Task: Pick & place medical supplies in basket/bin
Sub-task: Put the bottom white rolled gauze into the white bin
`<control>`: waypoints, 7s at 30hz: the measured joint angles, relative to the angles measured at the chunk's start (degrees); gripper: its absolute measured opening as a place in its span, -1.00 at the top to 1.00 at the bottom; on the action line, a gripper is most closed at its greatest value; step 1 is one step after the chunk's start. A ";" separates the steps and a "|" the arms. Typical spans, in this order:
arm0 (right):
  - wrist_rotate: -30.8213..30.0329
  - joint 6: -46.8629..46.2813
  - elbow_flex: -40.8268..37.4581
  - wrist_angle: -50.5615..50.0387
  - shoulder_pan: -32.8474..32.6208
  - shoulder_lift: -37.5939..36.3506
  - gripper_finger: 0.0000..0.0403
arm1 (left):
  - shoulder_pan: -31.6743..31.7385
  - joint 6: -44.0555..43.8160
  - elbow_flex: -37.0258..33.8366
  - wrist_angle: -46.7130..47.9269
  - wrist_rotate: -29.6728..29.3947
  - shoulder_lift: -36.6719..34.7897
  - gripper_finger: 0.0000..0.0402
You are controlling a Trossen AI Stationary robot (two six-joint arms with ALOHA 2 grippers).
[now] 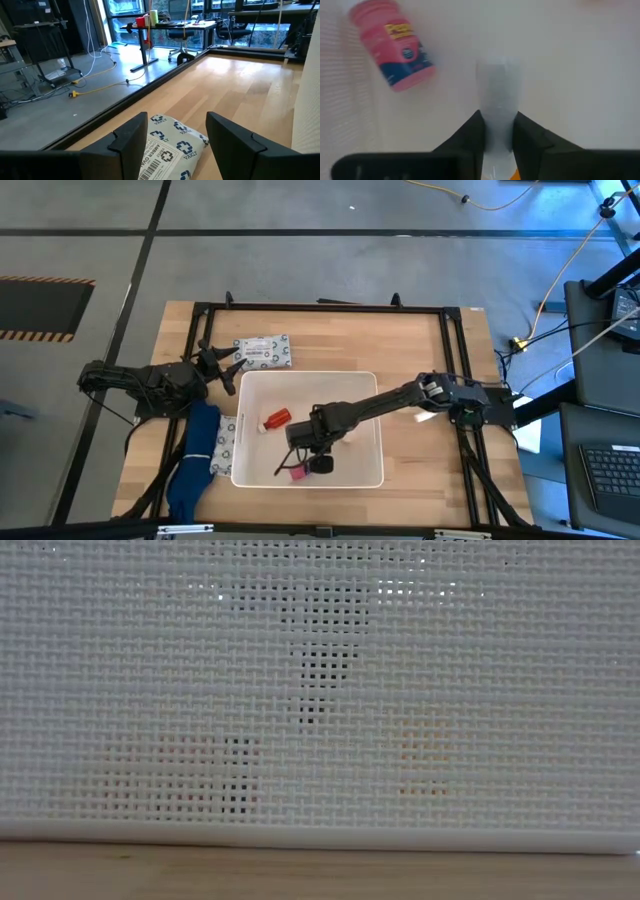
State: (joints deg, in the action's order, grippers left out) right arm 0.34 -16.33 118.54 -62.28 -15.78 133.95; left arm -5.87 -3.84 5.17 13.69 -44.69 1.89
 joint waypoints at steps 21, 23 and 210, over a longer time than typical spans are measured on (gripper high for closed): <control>2.41 -2.61 0.02 -0.19 0.47 0.00 0.19 | 0.00 0.11 0.00 0.00 -0.02 -0.02 0.01; 2.51 -2.96 0.02 -0.20 0.48 -0.01 0.16 | -0.01 0.11 0.00 0.00 -0.02 -0.02 0.01; -27.68 -25.40 -37.01 3.90 -4.75 -65.65 0.65 | -0.01 -3.05 0.01 0.00 -3.61 0.79 0.01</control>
State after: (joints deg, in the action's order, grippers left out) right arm -27.34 -41.74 81.53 -58.38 -20.53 68.30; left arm -5.88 -6.88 5.18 13.69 -48.29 2.68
